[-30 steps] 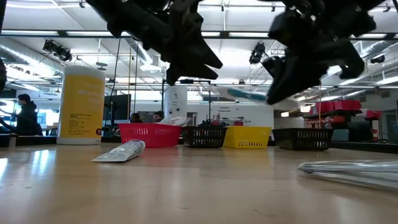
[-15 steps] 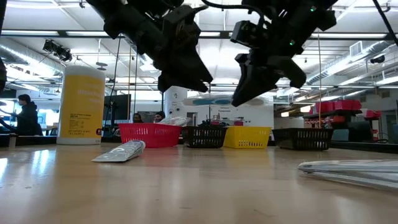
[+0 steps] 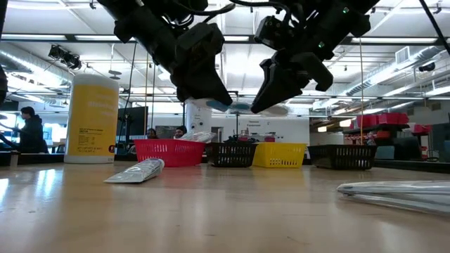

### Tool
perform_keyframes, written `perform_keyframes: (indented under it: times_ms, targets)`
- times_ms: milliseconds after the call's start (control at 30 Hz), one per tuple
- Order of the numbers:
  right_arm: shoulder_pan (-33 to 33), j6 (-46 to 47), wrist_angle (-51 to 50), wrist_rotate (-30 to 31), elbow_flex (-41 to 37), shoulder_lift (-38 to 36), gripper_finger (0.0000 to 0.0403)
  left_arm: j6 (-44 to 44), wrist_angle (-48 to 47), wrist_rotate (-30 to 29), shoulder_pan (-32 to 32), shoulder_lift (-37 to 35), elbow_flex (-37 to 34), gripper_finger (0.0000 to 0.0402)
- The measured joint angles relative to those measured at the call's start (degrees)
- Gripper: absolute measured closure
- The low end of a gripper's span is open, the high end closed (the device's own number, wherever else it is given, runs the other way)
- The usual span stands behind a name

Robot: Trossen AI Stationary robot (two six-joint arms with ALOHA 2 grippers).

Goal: Pick & Place Travel size toiletries
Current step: Put the blue toothbrush into the red bin

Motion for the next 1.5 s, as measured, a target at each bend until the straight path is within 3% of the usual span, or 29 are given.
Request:
perform_keyframes:
  times_ms: [333,700,1000,1100,1233,1500]
  targets:
    - [-0.98,0.13,3.97,0.65,-0.04,0.0,0.0378,2.11,-1.94,-0.99,-0.11,0.0,0.0,0.0257]
    - [-0.98,0.39,4.15,0.49,-0.04,-0.02,0.0366,1.66,-2.53,-1.33,-0.11,0.0,0.0,0.0379]
    - [-0.98,2.17,2.67,1.5,-0.05,-0.08,0.0322,-4.18,-3.61,-3.02,-0.17,0.0,0.0,0.037]
    - [-1.0,3.01,1.75,1.86,-0.07,-0.13,0.0306,-9.58,-6.01,-6.31,-0.26,0.0,0.0,0.0381]
    - [-1.04,3.63,0.49,2.26,-0.07,-0.13,0.0277,-9.76,-7.65,-8.71,-0.24,0.0,0.0,0.0381]
    - [0.13,10.08,-0.53,9.46,-0.11,-0.15,0.0222,-11.39,-11.12,-12.66,-0.13,-3.64,-0.04,0.0381]
